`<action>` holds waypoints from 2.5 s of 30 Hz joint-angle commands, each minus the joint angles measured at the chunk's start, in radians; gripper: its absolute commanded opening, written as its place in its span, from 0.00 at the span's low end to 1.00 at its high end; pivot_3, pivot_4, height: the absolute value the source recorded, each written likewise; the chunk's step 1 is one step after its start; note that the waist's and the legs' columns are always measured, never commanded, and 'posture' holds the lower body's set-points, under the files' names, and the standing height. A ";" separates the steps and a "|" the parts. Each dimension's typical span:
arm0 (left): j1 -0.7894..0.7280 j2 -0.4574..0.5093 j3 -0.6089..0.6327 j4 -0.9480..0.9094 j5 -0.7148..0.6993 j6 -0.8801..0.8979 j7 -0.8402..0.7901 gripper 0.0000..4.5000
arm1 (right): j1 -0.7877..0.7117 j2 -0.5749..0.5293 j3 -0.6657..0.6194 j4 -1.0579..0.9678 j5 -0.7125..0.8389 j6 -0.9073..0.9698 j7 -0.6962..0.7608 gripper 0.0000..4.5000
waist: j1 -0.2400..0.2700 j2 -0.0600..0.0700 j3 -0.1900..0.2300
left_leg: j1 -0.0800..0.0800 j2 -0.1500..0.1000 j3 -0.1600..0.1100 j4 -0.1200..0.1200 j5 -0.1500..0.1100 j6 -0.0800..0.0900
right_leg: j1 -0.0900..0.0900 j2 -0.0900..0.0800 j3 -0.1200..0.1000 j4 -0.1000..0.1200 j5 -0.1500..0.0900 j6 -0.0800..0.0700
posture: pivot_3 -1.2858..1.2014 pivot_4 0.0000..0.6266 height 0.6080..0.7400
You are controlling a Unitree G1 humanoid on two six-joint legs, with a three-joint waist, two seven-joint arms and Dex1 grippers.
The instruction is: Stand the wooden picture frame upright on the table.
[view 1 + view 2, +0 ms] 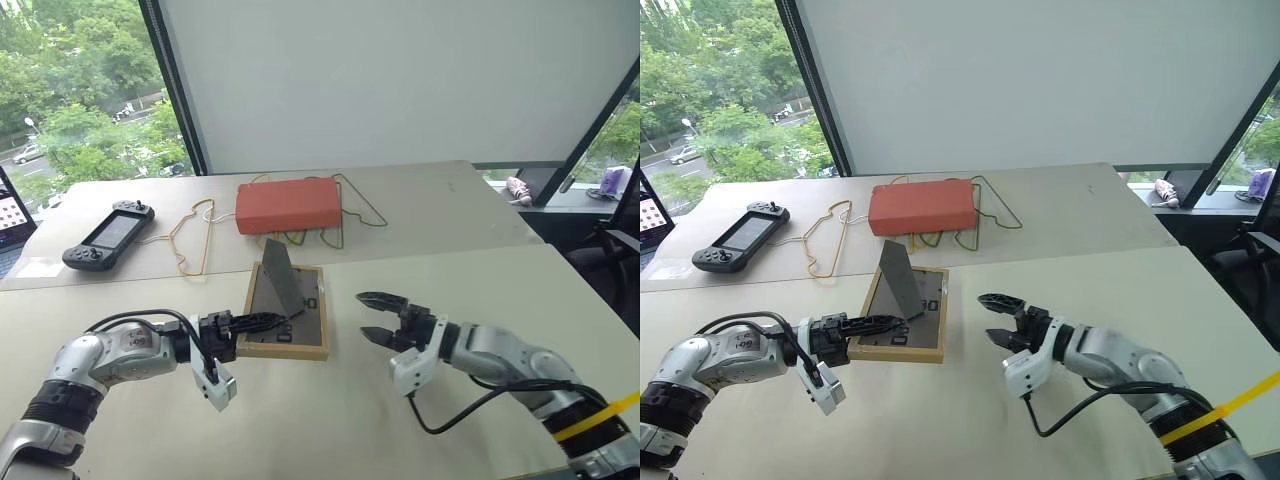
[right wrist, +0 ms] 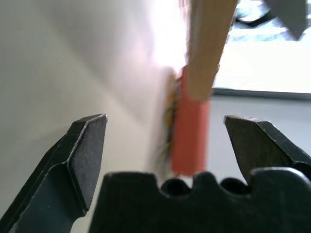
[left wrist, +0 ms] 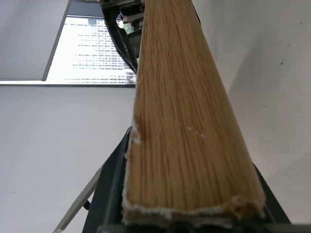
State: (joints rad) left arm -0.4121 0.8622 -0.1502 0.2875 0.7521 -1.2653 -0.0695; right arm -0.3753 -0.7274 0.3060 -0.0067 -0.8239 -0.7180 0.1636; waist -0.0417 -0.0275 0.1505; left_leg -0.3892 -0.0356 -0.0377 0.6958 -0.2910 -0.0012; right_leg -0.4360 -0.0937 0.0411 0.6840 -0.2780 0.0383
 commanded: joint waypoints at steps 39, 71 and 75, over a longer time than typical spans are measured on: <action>0.005 -0.005 -0.012 0.004 -0.135 0.011 -0.018 0.35 | -0.138 0.131 0.076 -0.069 0.102 -0.069 0.077 0.27 | -0.003 0.000 0.000 | 0.002 0.000 0.001 0.000 -0.001 0.002 | 0.002 0.001 0.001 -0.002 0.000 0.000 | 0.52 0.24 1.00; 0.340 -0.017 0.110 -0.340 -0.520 0.189 -0.204 0.84 | -0.329 0.005 -0.285 -0.163 1.762 1.787 0.643 0.27 | 0.016 0.001 0.000 | 0.006 0.005 -0.002 -0.001 -0.004 0.008 | 0.012 0.000 -0.001 -0.009 0.000 0.000 | 0.52 0.24 1.00; 0.339 -0.017 0.109 -0.343 -0.530 0.187 -0.217 0.84 | -0.279 -0.005 -0.211 -0.159 1.685 1.760 0.694 0.27 | 0.018 0.001 0.000 | 0.003 0.003 -0.002 0.000 -0.005 0.008 | 0.010 -0.002 -0.001 -0.010 0.001 0.000 | 0.52 0.24 1.00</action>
State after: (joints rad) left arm -0.0653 0.8475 -0.0572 -0.0290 0.2365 -1.0656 -0.2704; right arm -0.6444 -0.7138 0.0908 -0.1417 0.8938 1.0781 0.8168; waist -0.0237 -0.0269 0.1509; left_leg -0.3859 -0.0332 -0.0393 0.6955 -0.2957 0.0073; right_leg -0.4258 -0.0955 0.0403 0.6742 -0.2772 0.0390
